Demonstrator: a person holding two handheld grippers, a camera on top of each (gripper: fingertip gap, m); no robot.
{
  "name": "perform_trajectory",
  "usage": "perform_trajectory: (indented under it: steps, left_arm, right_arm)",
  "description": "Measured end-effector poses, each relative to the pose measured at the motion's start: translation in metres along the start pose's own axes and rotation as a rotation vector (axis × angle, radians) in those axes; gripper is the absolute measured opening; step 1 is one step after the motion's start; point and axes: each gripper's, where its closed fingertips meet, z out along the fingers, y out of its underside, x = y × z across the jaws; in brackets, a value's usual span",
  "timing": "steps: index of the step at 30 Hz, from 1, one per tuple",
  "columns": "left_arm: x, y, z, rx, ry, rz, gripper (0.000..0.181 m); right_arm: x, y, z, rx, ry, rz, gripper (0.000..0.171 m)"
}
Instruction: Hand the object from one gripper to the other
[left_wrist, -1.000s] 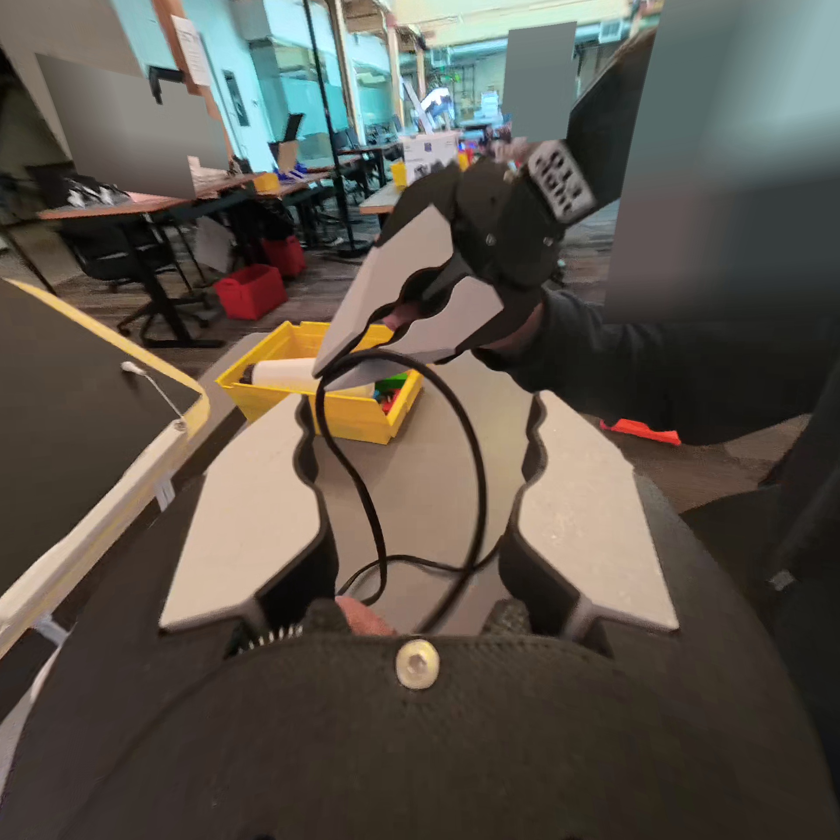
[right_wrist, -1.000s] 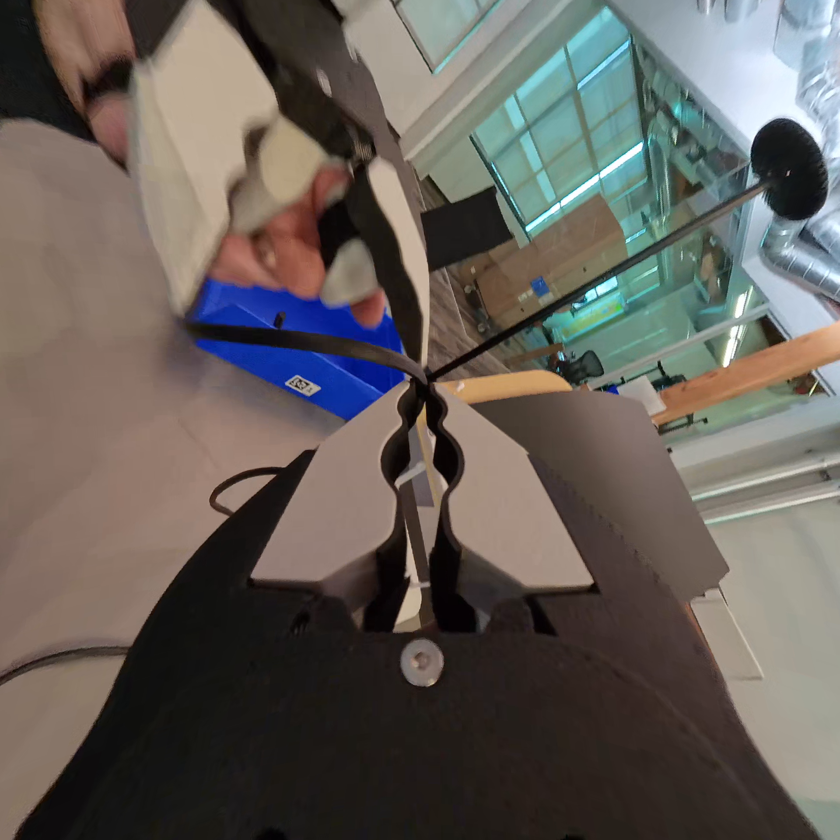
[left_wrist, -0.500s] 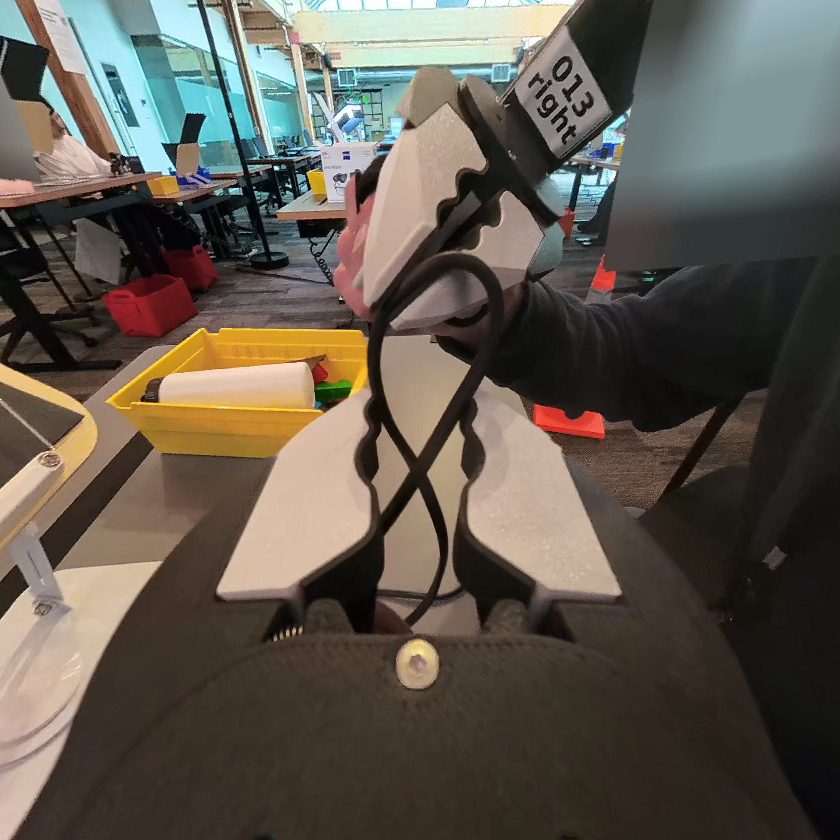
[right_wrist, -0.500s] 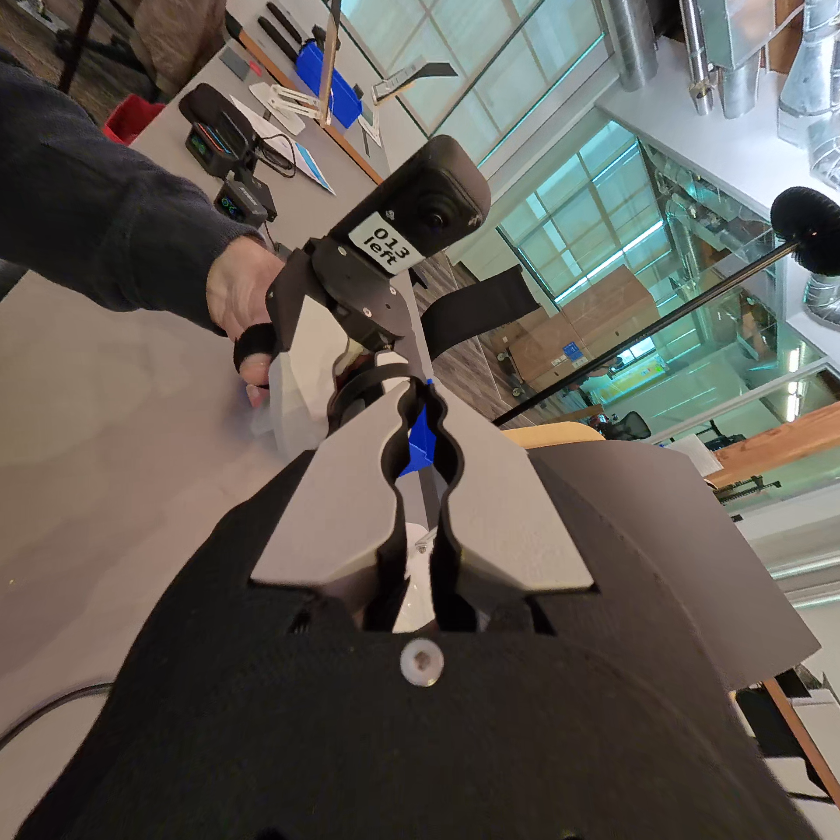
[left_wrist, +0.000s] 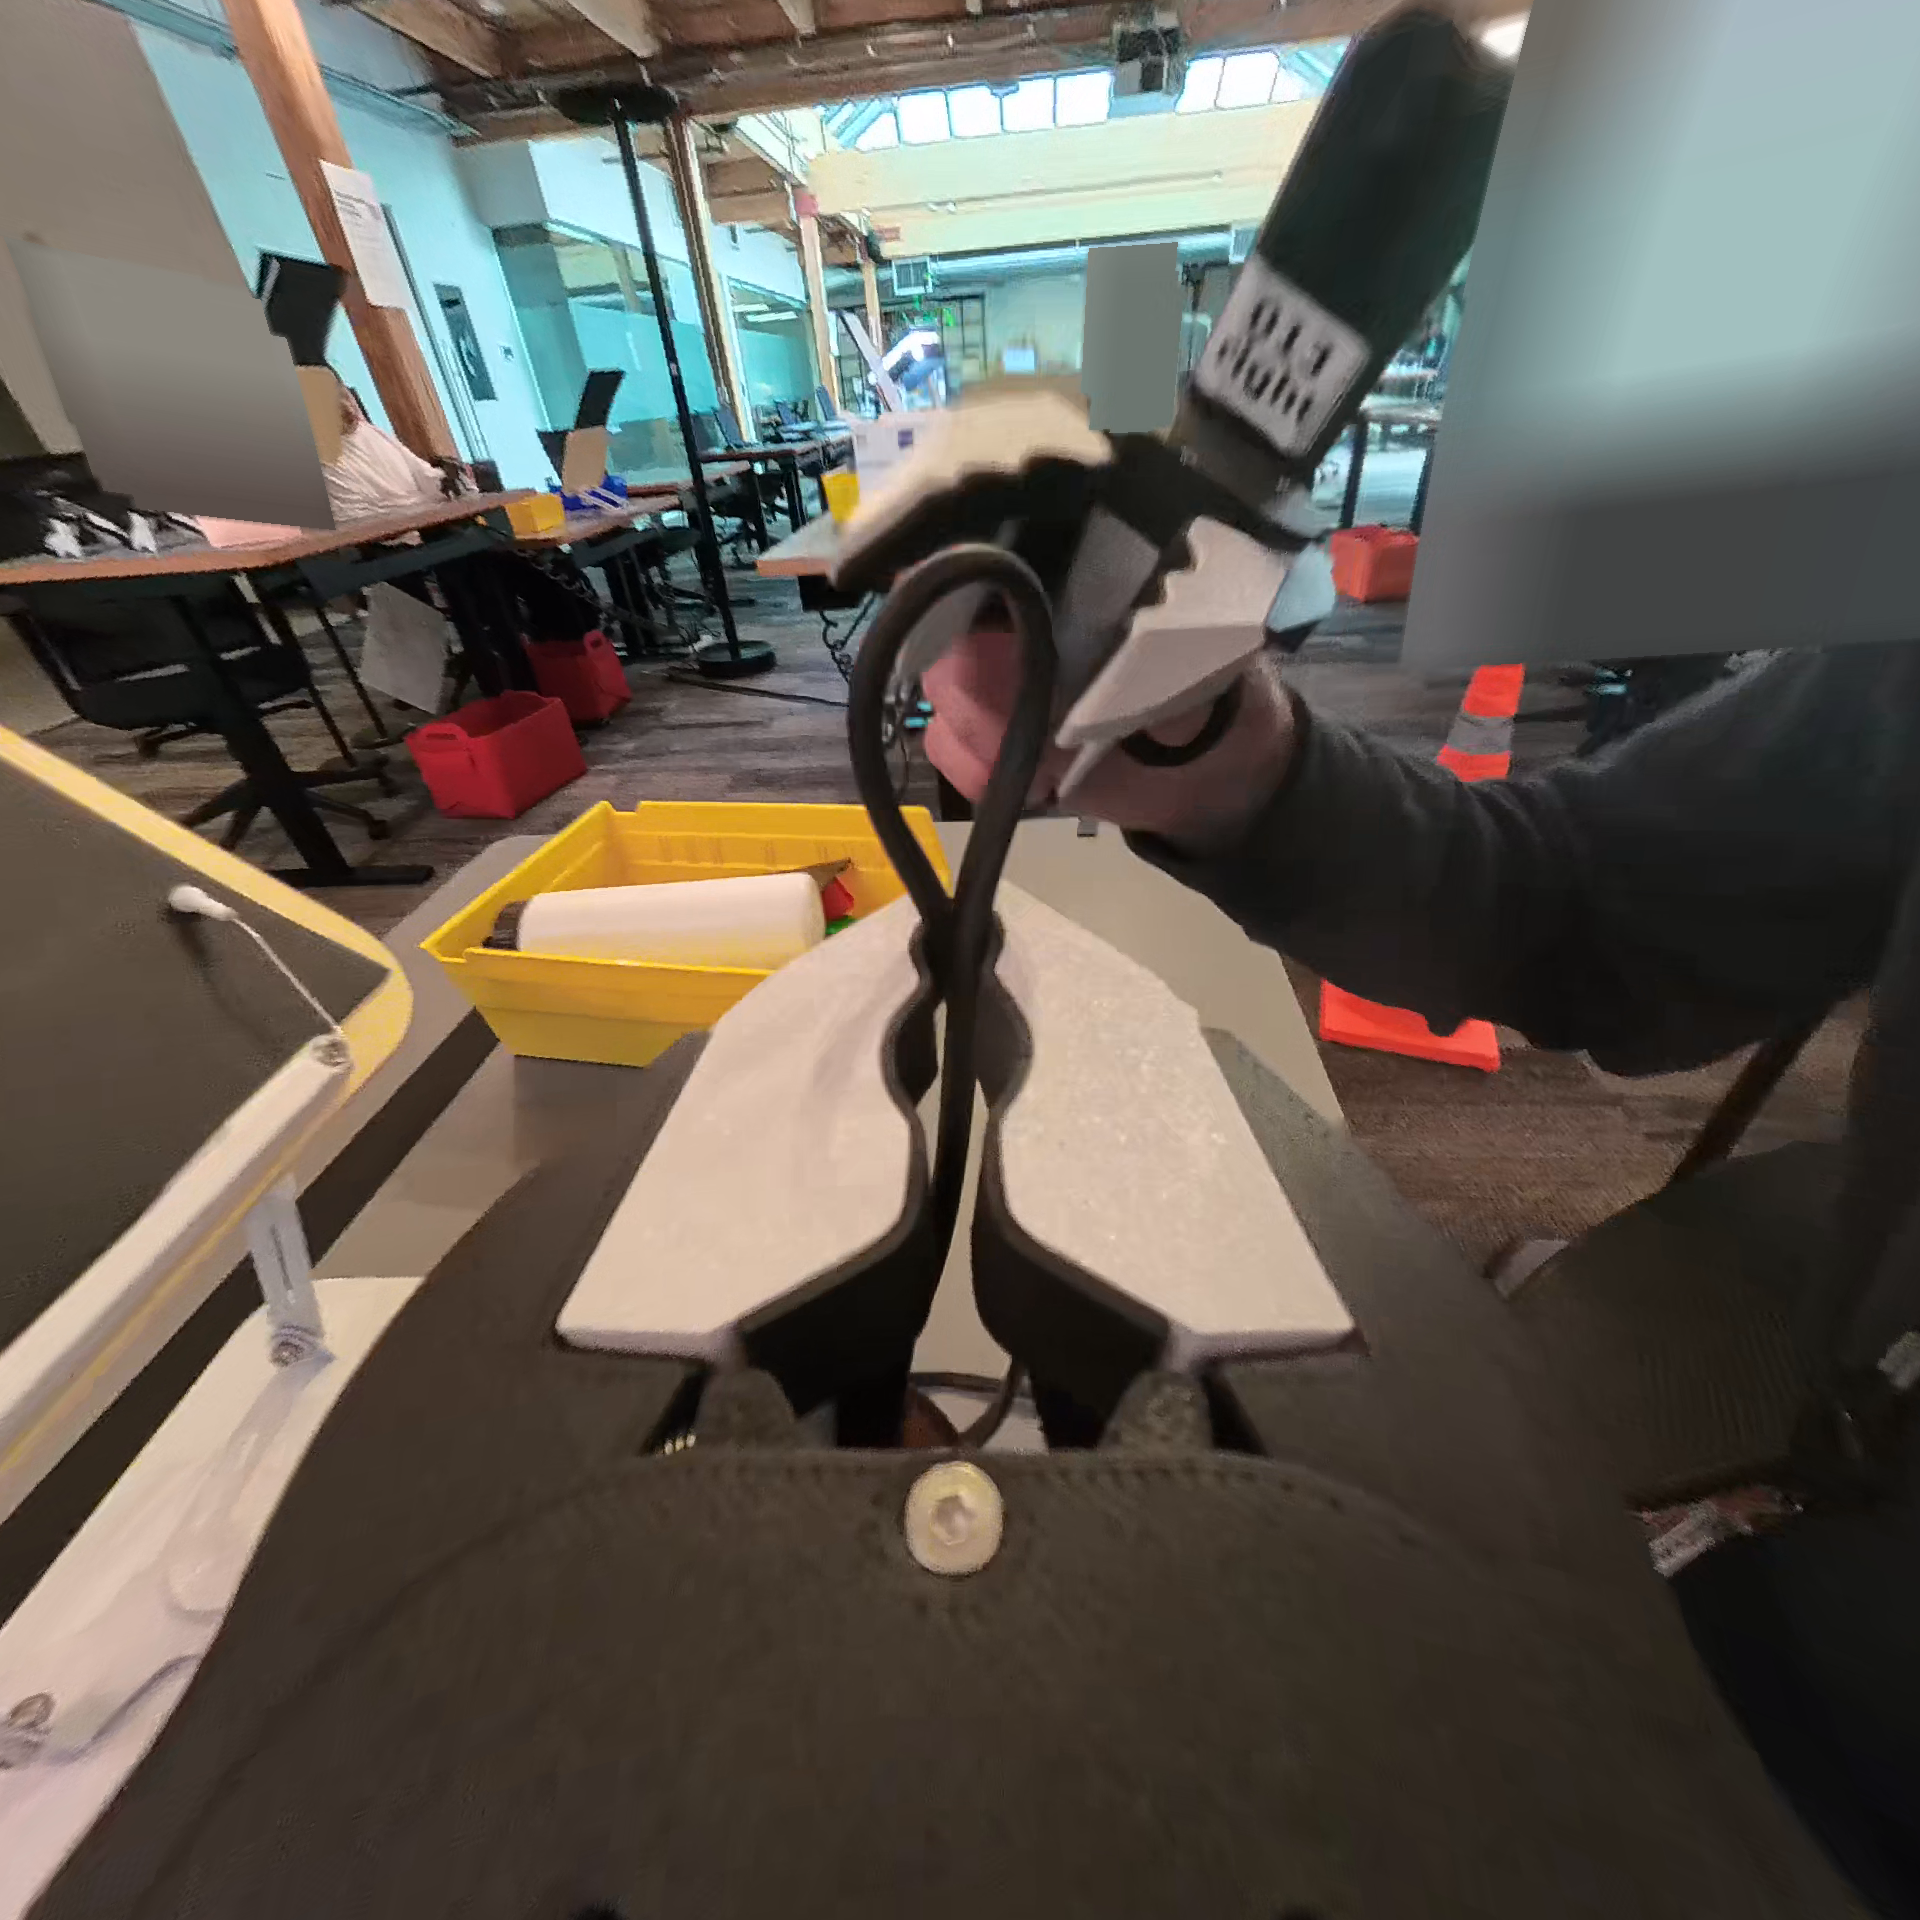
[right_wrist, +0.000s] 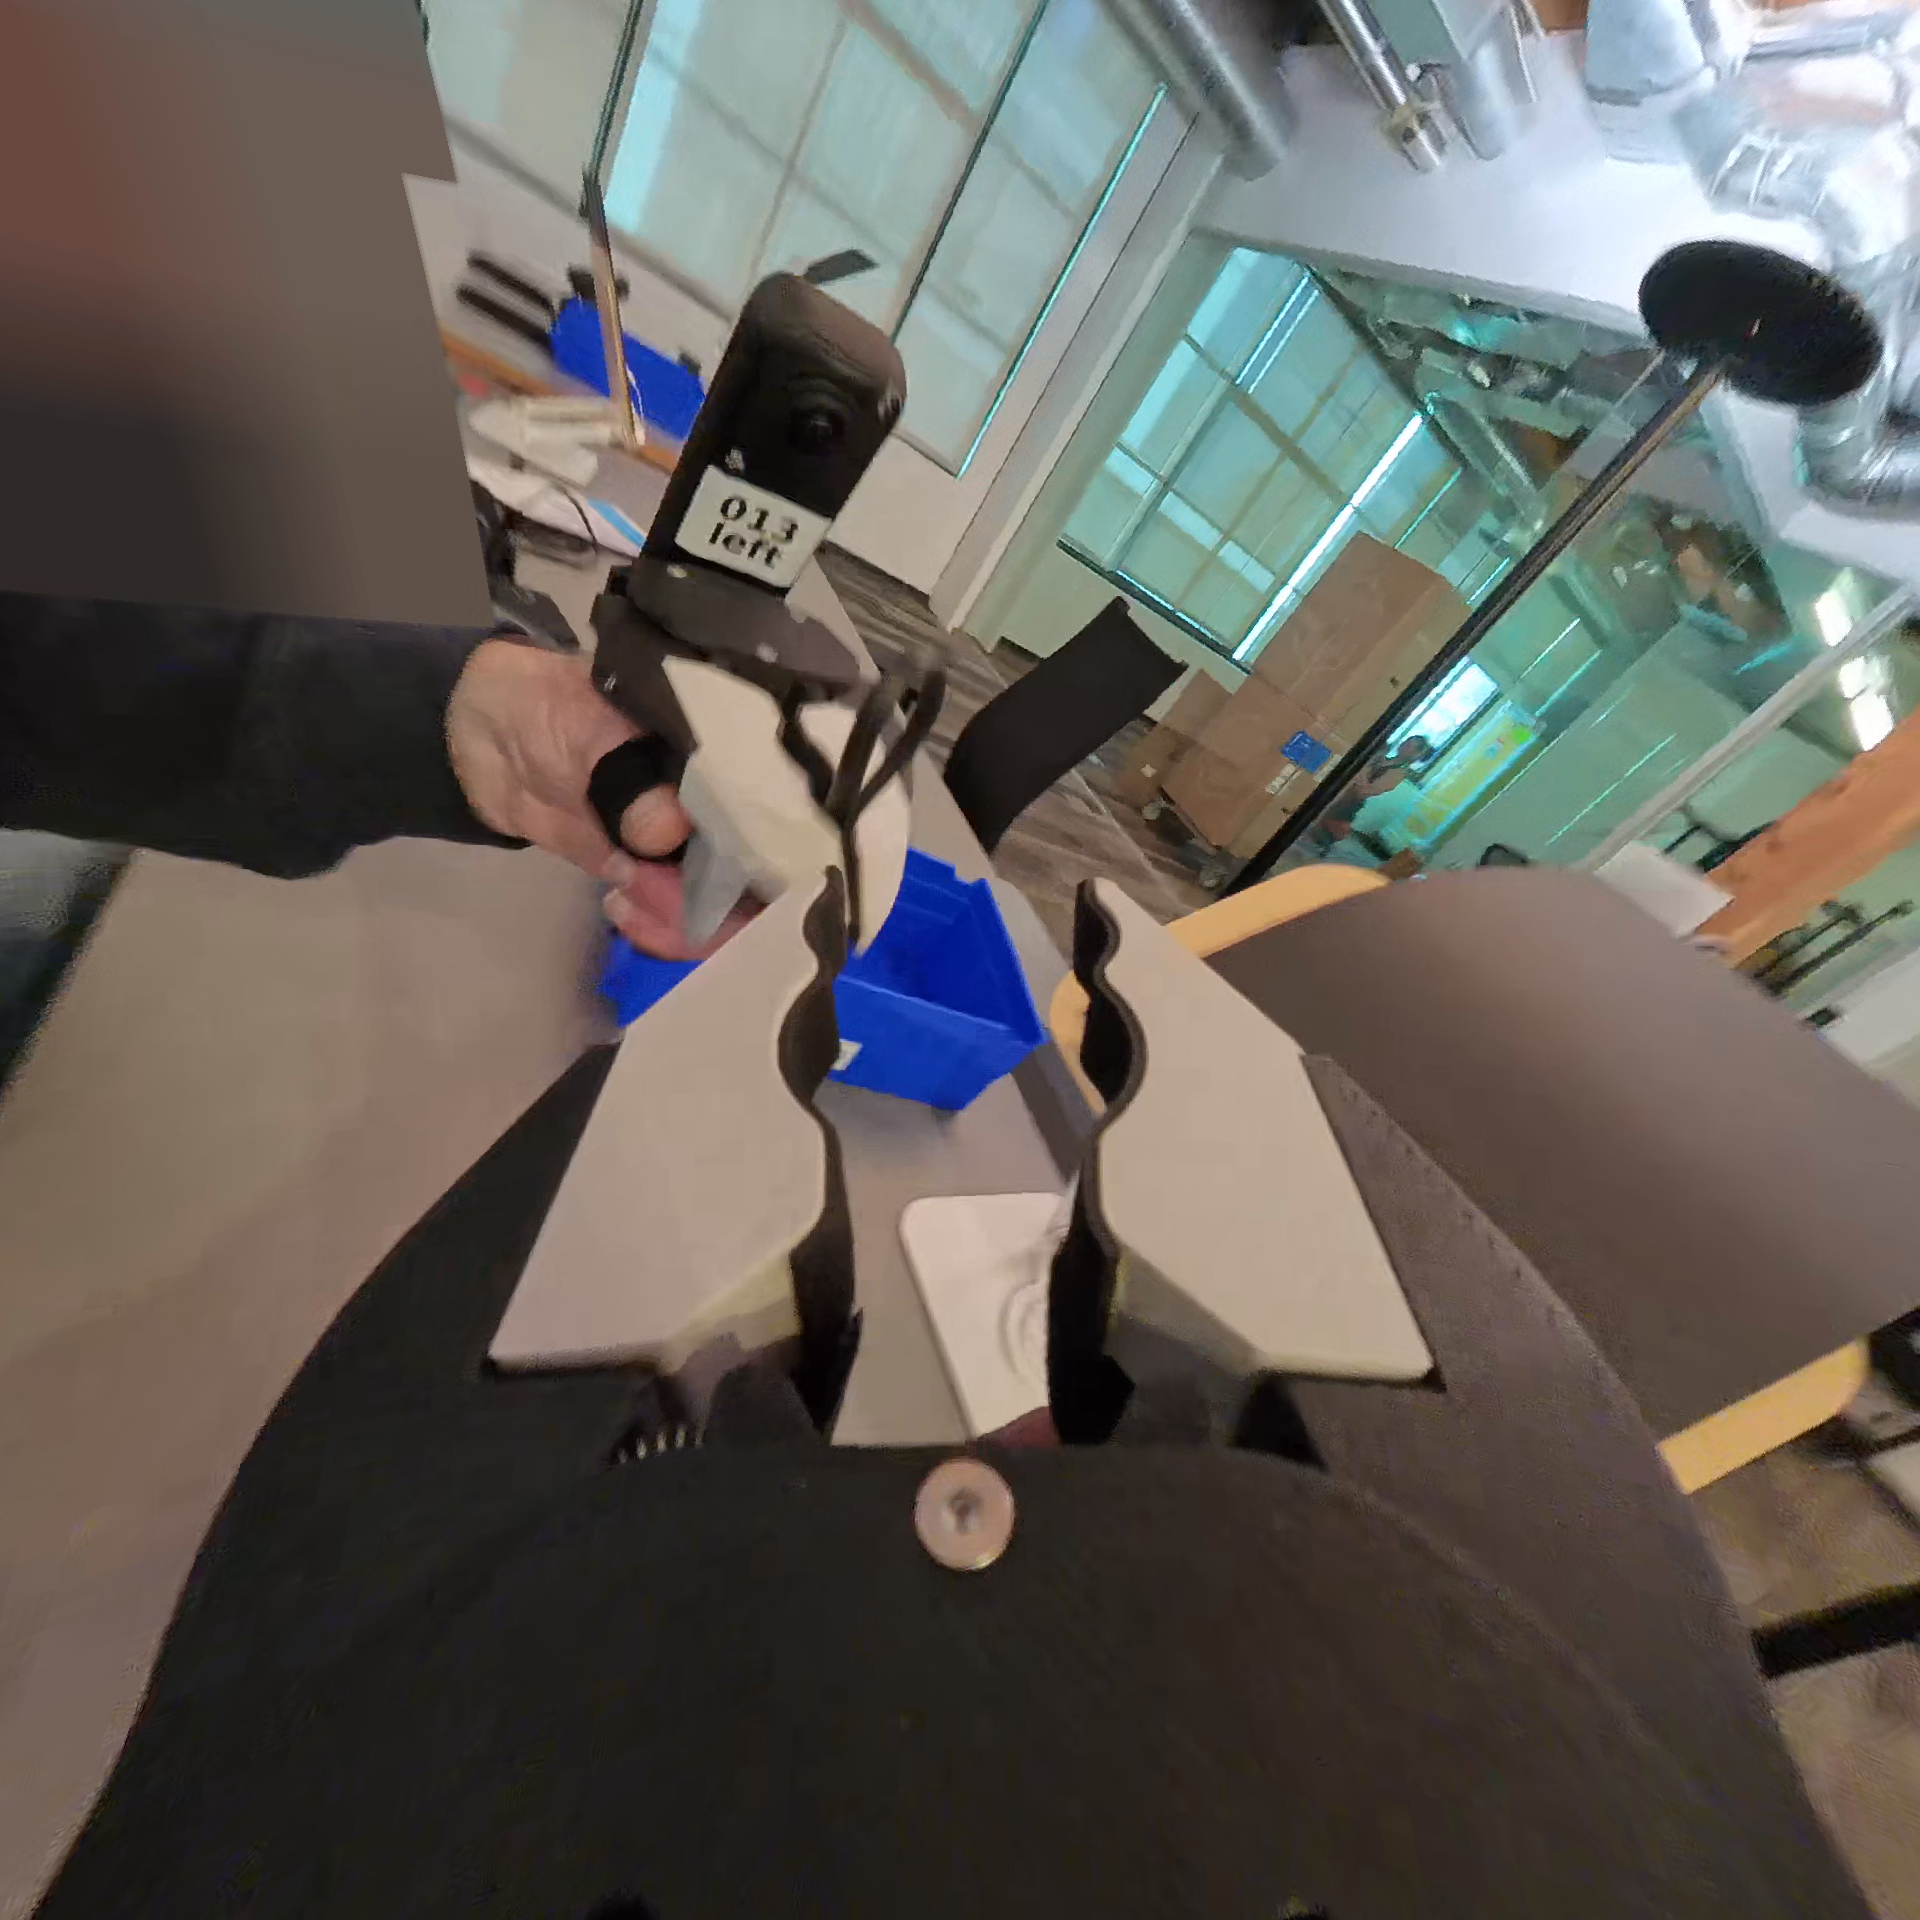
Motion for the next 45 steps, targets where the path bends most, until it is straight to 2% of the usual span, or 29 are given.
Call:
perform_trajectory:
  steps: [4,8,12,14,16,19,20,21,25,27,30,33,36,41,45]
  left_arm:
    - [-0.006,-0.024,-0.013,0.037,-0.038,0.023,0.0]
    - [-0.005,-0.051,-0.014,0.033,-0.065,0.056,0.002]
    - [0.0,-0.079,-0.01,0.055,-0.063,0.083,0.001]
    - [0.005,-0.09,-0.007,0.06,-0.059,0.106,0.001]
    - [0.009,-0.1,-0.004,0.067,-0.061,0.128,0.001]
    - [0.014,-0.11,0.0,0.076,-0.055,0.147,0.001]
    - [0.015,-0.112,0.001,0.075,-0.051,0.153,0.001]
    - [0.016,-0.114,0.0,0.078,-0.052,0.156,0.001]
    - [0.02,-0.116,-0.006,0.07,-0.041,0.165,0.001]
    - [0.025,-0.11,-0.011,0.046,-0.025,0.16,0.001]
    - [0.028,-0.091,-0.018,-0.007,-0.027,0.147,0.003]
    - [0.023,-0.064,-0.021,-0.05,-0.051,0.085,0.003]
    - [0.014,-0.029,-0.02,-0.1,-0.075,0.017,0.001]
    - [-0.004,0.002,-0.014,-0.119,-0.13,-0.014,0.002]
    - [-0.014,0.011,-0.01,-0.136,-0.179,0.029,0.002]
  right_arm:
    - [-0.024,0.079,-0.008,-0.186,-0.078,0.176,0.048]
    - [-0.068,0.157,0.007,-0.349,-0.211,0.325,0.056]
    - [-0.116,0.202,0.032,-0.446,-0.351,0.401,0.052]
    - [-0.14,0.211,0.044,-0.453,-0.427,0.433,0.047]
    - [-0.157,0.215,0.055,-0.454,-0.478,0.457,0.05]
    - [-0.177,0.199,0.064,-0.358,-0.573,0.529,0.054]
    - [-0.179,0.195,0.064,-0.328,-0.584,0.537,0.034]
    - [-0.179,0.194,0.063,-0.321,-0.59,0.526,0.002]
    - [-0.154,0.207,0.056,-0.391,-0.486,0.486,0.0]
    - [-0.123,0.205,0.05,-0.387,-0.392,0.468,0.0]
    - [-0.07,0.201,0.037,-0.453,-0.222,0.329,0.0]
    - [-0.019,0.169,0.028,-0.421,-0.07,0.211,0.0]
    - [0.013,0.13,0.024,-0.381,0.018,0.11,0.0]
    - [0.021,0.074,0.031,-0.321,0.021,-0.006,0.0]
    - [0.013,0.047,0.039,-0.259,-0.024,0.011,0.0]
